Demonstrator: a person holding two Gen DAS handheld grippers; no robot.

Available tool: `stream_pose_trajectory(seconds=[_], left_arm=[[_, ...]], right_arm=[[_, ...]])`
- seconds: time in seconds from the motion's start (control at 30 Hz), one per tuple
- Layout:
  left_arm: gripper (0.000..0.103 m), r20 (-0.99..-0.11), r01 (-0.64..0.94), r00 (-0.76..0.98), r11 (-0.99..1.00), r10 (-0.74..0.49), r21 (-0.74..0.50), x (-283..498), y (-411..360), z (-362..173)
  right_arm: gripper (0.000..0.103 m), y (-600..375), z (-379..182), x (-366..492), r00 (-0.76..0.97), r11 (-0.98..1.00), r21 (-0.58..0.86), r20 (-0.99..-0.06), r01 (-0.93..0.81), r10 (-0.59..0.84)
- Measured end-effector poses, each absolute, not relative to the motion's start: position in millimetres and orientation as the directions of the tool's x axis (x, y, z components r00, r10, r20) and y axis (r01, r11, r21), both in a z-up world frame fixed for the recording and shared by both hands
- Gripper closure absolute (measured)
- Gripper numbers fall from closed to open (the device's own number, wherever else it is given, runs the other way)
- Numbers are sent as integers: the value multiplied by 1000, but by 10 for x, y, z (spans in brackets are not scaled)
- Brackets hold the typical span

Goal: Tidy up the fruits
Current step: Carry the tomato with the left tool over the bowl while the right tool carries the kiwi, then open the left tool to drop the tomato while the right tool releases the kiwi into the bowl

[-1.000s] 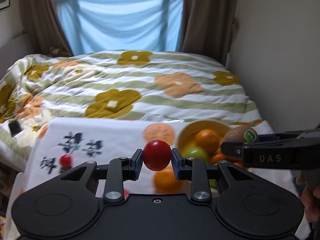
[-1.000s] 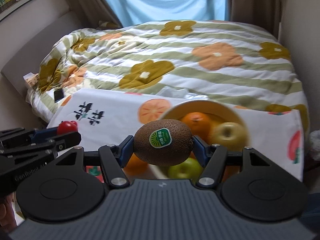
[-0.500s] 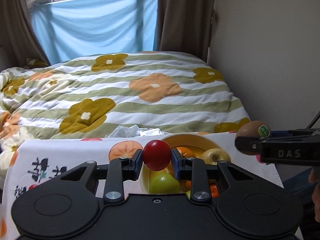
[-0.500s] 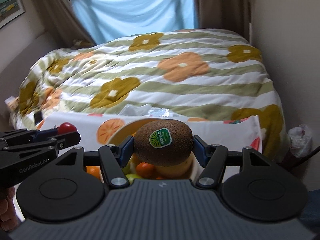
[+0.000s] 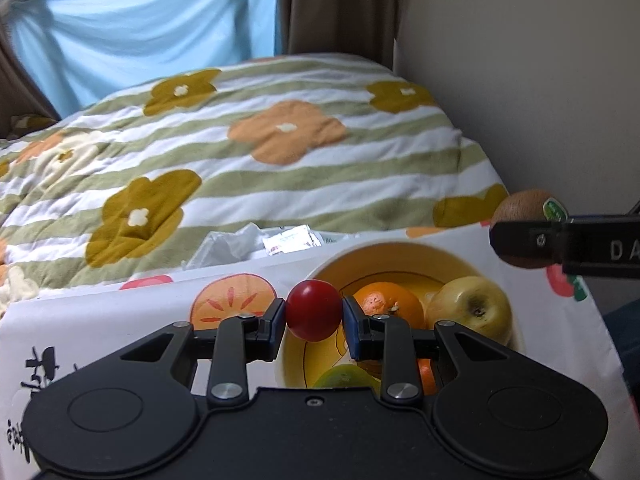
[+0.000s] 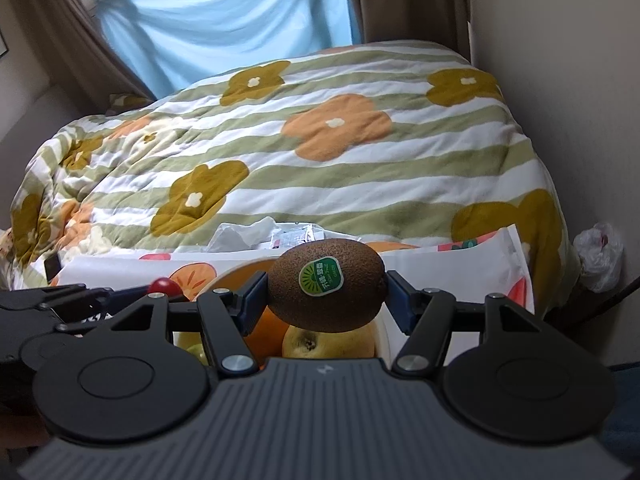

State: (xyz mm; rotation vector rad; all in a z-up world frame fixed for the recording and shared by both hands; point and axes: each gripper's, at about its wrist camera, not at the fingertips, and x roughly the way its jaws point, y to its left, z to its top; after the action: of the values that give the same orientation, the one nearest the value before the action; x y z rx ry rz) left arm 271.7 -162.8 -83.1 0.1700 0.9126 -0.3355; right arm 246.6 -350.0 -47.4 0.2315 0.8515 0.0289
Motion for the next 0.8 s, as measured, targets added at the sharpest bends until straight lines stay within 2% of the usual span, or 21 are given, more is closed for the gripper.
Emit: stream_pose_trajectory(seconds=[0.13,0.17,0.2,0.27,0.3,0.8], left_arm=[[68,-812,372,545,928,-209,11,2805,-1638,-945],[64,-810,372,547,928,-212,8,2813,-1626,-960],[57,-808,377,548,926,-217,8,2816,-1613,-969],[25,-799,390,556,921,-227,9,2804,-1581,-958],[20,-793,392,564,920,-229,13,2803,-1566,-943],[18,-773,363,590,932,-231,-2,2768,-1257,-742]], right_arm=[[26,-3488,-541,2544,650,972,217,-752,88,109],[26,-3483,-557,2563,647,972,218,-755,93,107],[26,-3482,-568,2582,646,971,218,-756,99,104],[26,-3481,-587,2605,644,970,219,-758,107,100],[26,-3477,-592,2615,643,969,219,-759,110,99],[26,-3273,-844,3011,607,973,206,-788,99,105]])
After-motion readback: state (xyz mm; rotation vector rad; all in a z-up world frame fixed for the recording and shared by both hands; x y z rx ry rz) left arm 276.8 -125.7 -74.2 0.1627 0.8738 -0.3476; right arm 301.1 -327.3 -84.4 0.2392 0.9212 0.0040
